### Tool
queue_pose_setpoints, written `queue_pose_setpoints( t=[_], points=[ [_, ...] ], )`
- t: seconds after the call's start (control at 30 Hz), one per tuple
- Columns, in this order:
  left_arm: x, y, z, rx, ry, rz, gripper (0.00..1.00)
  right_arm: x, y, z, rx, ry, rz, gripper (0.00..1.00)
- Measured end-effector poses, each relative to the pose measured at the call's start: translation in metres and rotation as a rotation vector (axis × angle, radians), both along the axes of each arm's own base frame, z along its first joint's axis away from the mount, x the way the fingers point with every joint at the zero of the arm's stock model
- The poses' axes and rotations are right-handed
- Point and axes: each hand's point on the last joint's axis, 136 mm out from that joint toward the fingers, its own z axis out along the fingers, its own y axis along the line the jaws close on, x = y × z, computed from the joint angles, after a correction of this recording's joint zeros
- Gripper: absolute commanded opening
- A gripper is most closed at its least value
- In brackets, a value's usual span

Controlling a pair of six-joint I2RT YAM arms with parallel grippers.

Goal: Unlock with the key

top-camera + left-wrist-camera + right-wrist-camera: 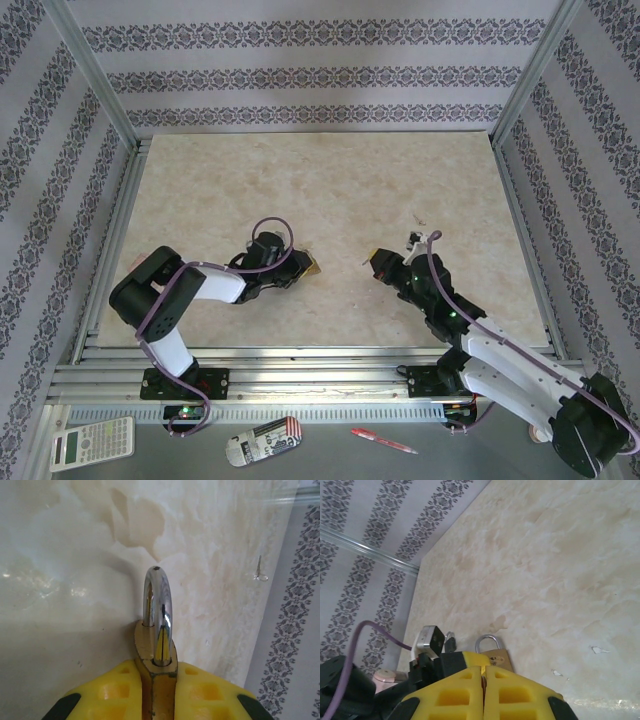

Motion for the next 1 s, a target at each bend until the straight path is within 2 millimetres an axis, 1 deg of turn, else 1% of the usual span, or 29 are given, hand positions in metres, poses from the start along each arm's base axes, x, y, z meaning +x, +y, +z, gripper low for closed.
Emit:
queue_pose_setpoints(
  t=[0.1, 0.13, 0.17, 0.23, 0.27, 0.37, 0.4, 0.47, 0.53, 0.57, 0.63, 0.67, 0.7, 0.77, 0.83, 0.93, 1.0],
  points=[
    [0.0, 0.003, -0.002, -0.008, -0.003, 0.023, 0.37, 0.004, 0.002, 0.008, 0.002, -0.013, -0.003, 0.0],
    [-0.001, 0.005, -0.004, -0.01, 0.004, 0.032, 0.44, 0.005, 0.002, 0.013, 0.006, -0.021, -0.004, 0.0],
    [-0.002, 0.006, -0.005, -0.007, 0.01, 0.037, 0.5, 0.006, 0.002, 0.016, 0.008, -0.03, -0.006, 0.0],
    [-0.003, 0.01, 0.001, -0.006, 0.013, 0.055, 0.57, 0.007, 0.003, 0.024, 0.013, -0.046, -0.008, 0.0],
    [-0.006, 0.013, 0.003, 0.006, 0.023, 0.059, 0.6, 0.007, 0.003, 0.026, 0.013, -0.05, -0.007, 0.0],
    [-0.021, 0.032, 0.015, 0.064, 0.053, 0.086, 0.71, 0.007, 0.003, 0.027, 0.013, -0.052, -0.006, 0.0],
    [-0.025, 0.04, 0.024, 0.087, 0.048, 0.097, 0.73, 0.006, 0.003, 0.027, 0.011, -0.051, -0.005, 0.0],
    [-0.029, 0.051, 0.05, 0.109, 0.017, 0.114, 0.75, 0.005, 0.005, 0.027, 0.011, -0.053, 0.0, 0.0],
    [-0.027, 0.05, 0.085, 0.083, -0.044, 0.113, 0.74, 0.004, 0.006, 0.029, 0.015, -0.059, 0.005, 0.0],
    [-0.023, 0.046, 0.099, 0.059, -0.072, 0.107, 0.73, 0.004, 0.007, 0.03, 0.018, -0.062, 0.005, 0.0],
    [-0.014, 0.03, 0.13, -0.007, -0.132, 0.076, 0.72, 0.006, 0.008, 0.033, 0.023, -0.07, 0.003, 0.0],
    [-0.011, 0.022, 0.14, -0.031, -0.153, 0.059, 0.71, 0.008, 0.009, 0.036, 0.026, -0.075, 0.002, 0.0],
    [-0.008, 0.008, 0.151, -0.062, -0.178, 0.029, 0.69, 0.009, 0.01, 0.039, 0.028, -0.078, 0.001, 0.0],
    [-0.006, -0.017, 0.165, -0.115, -0.218, -0.03, 0.63, 0.013, 0.013, 0.048, 0.042, -0.092, 0.0, 0.0],
    [-0.006, -0.04, 0.174, -0.165, -0.255, -0.088, 0.58, 0.018, 0.016, 0.06, 0.071, -0.11, -0.004, 0.0],
    [-0.005, -0.064, 0.18, -0.223, -0.297, -0.146, 0.54, 0.022, 0.018, 0.073, 0.107, -0.132, -0.013, 0.0],
    [-0.004, -0.073, 0.184, -0.251, -0.323, -0.166, 0.53, 0.024, 0.017, 0.077, 0.126, -0.138, -0.026, 0.0]
  ],
)
